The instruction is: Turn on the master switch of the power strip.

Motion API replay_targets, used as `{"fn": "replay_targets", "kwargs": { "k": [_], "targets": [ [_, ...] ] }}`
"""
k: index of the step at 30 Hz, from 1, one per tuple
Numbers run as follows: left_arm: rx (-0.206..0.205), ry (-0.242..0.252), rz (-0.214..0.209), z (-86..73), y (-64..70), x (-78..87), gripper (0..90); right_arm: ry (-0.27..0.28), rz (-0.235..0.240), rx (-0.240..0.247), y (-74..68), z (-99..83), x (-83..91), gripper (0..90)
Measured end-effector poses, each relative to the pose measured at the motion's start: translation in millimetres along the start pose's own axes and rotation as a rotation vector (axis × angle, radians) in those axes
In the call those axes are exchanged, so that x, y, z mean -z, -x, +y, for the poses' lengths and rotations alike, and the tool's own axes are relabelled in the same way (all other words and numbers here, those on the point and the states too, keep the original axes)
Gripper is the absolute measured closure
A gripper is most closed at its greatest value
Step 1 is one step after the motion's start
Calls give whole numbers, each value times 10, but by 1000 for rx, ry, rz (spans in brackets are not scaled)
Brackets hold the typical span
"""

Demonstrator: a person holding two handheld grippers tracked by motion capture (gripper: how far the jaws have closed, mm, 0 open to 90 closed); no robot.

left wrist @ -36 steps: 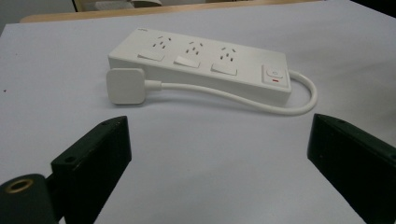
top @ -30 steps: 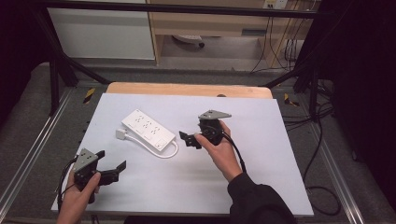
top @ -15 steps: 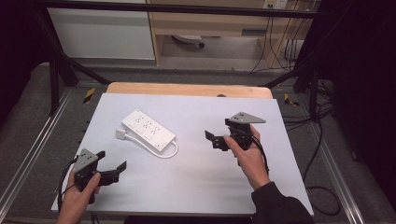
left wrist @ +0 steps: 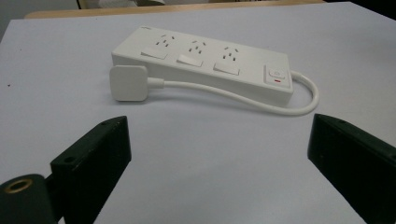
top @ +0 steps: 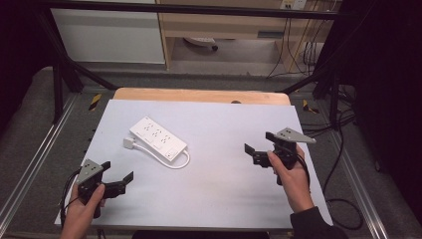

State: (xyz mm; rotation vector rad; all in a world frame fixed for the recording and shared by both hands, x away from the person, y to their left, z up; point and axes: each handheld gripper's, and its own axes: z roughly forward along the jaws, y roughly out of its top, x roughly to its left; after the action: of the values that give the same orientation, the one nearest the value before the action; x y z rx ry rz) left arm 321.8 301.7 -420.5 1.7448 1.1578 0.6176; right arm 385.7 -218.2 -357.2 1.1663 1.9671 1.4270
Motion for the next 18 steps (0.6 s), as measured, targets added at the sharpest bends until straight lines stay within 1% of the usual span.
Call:
{"fn": "replay_targets", "kwargs": {
  "k": [7, 10, 13, 18],
  "targets": [
    [7, 5, 4, -2, 0, 6, 61, 33, -75, -15, 216, -238, 141, 64],
    [13, 7, 4, -3, -1, 9, 61, 33, -100, -25, 287, -321, 185, 62],
    [15, 7, 3, -4, -1, 15, 61, 37, -129, -24, 363, -415, 230, 59],
    [20, 11, 2, -3, -2, 19, 61, 36, -152, -34, 457, -549, 273, 55]
  ]
}}
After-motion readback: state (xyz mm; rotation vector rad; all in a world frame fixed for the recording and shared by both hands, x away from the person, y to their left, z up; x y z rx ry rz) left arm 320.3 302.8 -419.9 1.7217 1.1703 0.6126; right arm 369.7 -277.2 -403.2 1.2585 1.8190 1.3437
